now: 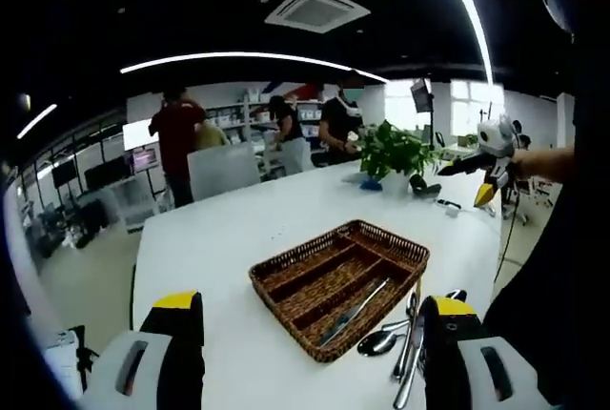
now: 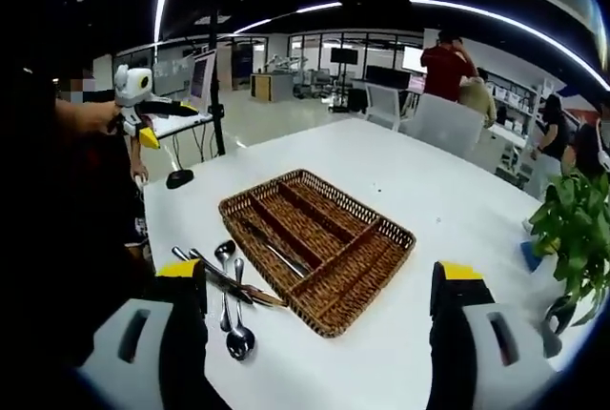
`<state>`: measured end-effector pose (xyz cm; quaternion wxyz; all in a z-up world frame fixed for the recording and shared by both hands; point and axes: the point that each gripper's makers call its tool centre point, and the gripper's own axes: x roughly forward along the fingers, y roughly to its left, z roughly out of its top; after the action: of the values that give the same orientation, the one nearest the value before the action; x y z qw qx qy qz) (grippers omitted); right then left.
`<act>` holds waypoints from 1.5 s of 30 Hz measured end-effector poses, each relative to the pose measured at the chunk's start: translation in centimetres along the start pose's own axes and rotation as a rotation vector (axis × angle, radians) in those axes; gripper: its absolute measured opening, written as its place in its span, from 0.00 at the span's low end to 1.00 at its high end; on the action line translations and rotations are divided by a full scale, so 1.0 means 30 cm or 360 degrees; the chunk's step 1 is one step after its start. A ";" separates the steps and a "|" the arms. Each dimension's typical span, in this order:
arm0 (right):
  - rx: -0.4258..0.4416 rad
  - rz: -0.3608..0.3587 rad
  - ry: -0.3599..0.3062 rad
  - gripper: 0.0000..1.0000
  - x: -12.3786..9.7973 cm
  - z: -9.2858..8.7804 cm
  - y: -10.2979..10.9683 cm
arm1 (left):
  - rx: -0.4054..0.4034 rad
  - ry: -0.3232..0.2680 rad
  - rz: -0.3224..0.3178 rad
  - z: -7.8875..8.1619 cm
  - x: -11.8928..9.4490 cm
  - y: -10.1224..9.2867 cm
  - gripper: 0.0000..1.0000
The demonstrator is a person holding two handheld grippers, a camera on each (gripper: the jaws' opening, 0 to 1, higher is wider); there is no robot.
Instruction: Arrange the knives, forks, and spoons in their matching storage slots by inserting each utensil handle-first until every utensil is classified and aligned in the correct compartment
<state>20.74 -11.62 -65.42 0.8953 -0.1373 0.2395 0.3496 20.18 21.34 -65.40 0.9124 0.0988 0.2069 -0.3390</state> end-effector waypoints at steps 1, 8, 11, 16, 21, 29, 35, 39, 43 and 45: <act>0.0003 -0.0013 0.0007 0.99 0.005 0.002 0.002 | 0.0008 0.0035 -0.0009 -0.013 0.005 -0.003 1.00; 0.0050 -0.0080 0.0033 0.99 -0.005 0.009 0.028 | 0.0019 0.0044 -0.0086 0.022 0.014 -0.011 1.00; 0.0044 -0.0085 0.0036 0.99 -0.011 0.016 0.020 | 0.0061 0.0036 -0.0105 0.048 0.020 -0.016 1.00; 0.0046 -0.0102 0.0022 0.99 -0.027 0.030 -0.017 | 0.0065 0.0042 -0.0118 0.019 0.047 -0.013 1.00; 0.0033 -0.0108 0.0019 0.99 -0.038 0.042 -0.044 | 0.0035 0.0030 -0.0088 0.027 0.053 -0.013 1.00; -0.0030 -0.0066 0.0033 0.99 -0.032 0.055 -0.058 | -0.0001 0.0002 -0.0055 0.059 0.045 -0.010 1.00; -0.0108 0.0006 0.0029 0.99 -0.030 0.099 -0.055 | 0.0031 0.0008 -0.0021 0.056 0.020 -0.028 1.00; -0.0181 0.0061 0.0025 0.99 -0.021 0.139 -0.048 | 0.0026 0.0011 0.0001 0.049 0.004 -0.021 1.00; -0.0221 0.0096 0.0030 0.99 -0.005 0.146 -0.034 | 0.0036 0.0011 0.0019 0.052 -0.011 -0.018 1.00; -0.0236 0.0112 0.0035 0.99 0.004 0.146 -0.026 | 0.0037 0.0000 0.0032 0.057 -0.019 -0.013 1.00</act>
<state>22.82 -10.29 -61.71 0.8672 -0.1985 0.2273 0.3961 20.08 20.83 -63.64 0.9145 0.1114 0.2020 -0.3322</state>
